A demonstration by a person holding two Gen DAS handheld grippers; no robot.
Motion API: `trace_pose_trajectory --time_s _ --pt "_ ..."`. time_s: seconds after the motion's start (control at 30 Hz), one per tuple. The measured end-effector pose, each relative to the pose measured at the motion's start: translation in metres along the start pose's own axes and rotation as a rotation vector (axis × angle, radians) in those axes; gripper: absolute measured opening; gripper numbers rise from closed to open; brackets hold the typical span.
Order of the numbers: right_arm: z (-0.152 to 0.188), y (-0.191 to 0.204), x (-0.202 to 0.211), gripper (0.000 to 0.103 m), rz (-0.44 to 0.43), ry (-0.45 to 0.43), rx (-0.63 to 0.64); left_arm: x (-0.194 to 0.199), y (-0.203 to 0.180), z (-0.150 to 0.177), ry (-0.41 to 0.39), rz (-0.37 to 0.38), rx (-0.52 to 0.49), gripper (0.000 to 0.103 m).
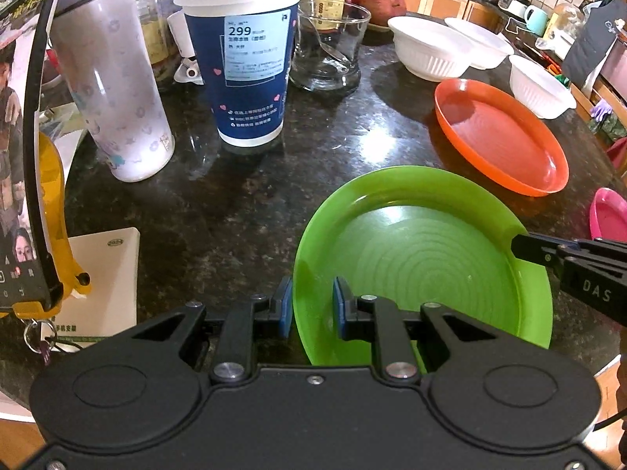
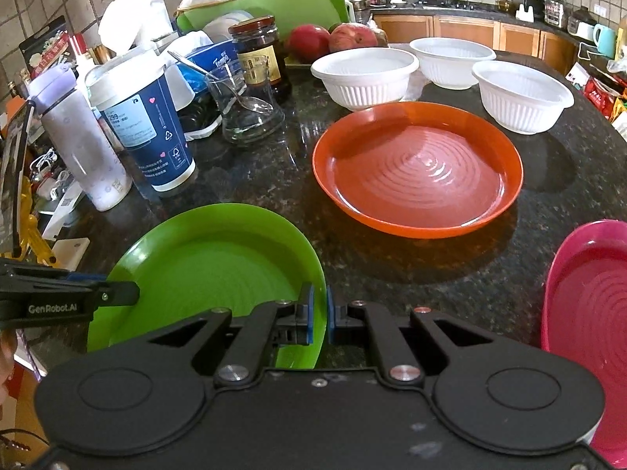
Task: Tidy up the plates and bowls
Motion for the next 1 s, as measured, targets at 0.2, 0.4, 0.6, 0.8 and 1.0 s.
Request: trace_pose_trajectory --time_s 0.2,0.4,0.6,0.8,1.0 --pt "-0.001 0.005 -0.003 0.010 0.012 -0.013 -0.002 0.001 0.005 0.001 -0.005 0.015 -0.006 0.028" --pt "-0.001 0.005 -0.003 0.010 0.017 -0.019 -0.015 0.002 0.008 0.001 -0.007 0.035 -0.004 0.028" --pt "-0.002 0.001 0.001 0.012 0.031 -0.043 -0.043 0.010 0.010 0.001 -0.039 0.017 -0.022 0.028" --pt "-0.007 -0.003 0.011 0.012 0.035 -0.077 -0.079 0.025 0.012 0.000 -0.088 -0.019 -0.037 0.028" --pt "-0.009 -0.009 0.032 0.012 0.032 -0.130 -0.106 0.044 0.006 -0.003 -0.168 -0.044 -0.065 0.028"
Point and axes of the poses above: each gripper's, at about its wrist camera, not at the fingertips, and x roughly against the way its jaws point, y to its left, z to its underside, the point moved 5 cm from there along -x, roughly the way its jaws point, and after that the axes turned 10 degrees about -x, right-handed, at the moved point
